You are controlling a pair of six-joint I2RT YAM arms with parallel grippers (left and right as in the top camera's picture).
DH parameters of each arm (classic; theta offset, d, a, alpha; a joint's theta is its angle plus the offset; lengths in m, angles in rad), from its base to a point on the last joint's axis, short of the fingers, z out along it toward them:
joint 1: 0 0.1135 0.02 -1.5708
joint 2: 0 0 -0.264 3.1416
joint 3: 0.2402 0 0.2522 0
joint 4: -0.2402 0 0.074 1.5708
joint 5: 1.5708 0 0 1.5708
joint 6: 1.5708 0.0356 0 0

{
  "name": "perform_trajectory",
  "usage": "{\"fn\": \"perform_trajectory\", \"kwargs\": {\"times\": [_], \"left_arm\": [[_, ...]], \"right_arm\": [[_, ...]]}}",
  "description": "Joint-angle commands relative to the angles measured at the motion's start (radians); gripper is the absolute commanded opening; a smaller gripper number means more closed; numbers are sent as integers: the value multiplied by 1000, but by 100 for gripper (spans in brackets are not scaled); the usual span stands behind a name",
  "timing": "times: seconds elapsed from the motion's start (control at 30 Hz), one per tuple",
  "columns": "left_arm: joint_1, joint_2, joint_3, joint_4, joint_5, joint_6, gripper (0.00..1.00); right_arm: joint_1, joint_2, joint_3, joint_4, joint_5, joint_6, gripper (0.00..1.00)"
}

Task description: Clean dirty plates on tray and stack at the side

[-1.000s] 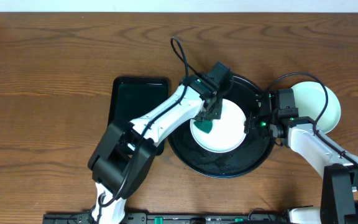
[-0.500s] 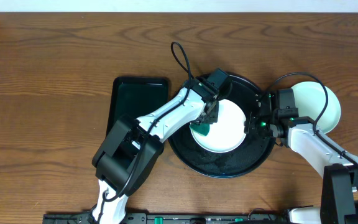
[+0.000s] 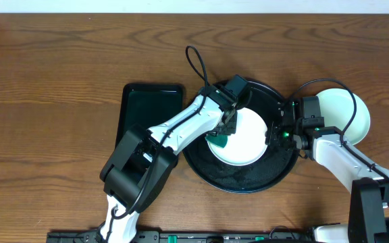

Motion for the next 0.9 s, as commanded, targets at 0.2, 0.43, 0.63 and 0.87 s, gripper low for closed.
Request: {"fn": "perform_trajectory", "kwargs": {"times": [0.2,0.43,0.63,0.87], "left_arm": [[4,-25,-5,-24,37,-5,33],[4,-25,-5,-16,63,-1,36],[4,-29,32,-30,63,48,41],[4,-37,35,-35,62,48,38]], "right_arm": [[16,11,-9,3,-4,-2,1],[16,11,-9,3,-4,-2,1],[16,11,-9,3,-4,-3,1],[16,11,-9,3,-4,-9,1]]}}
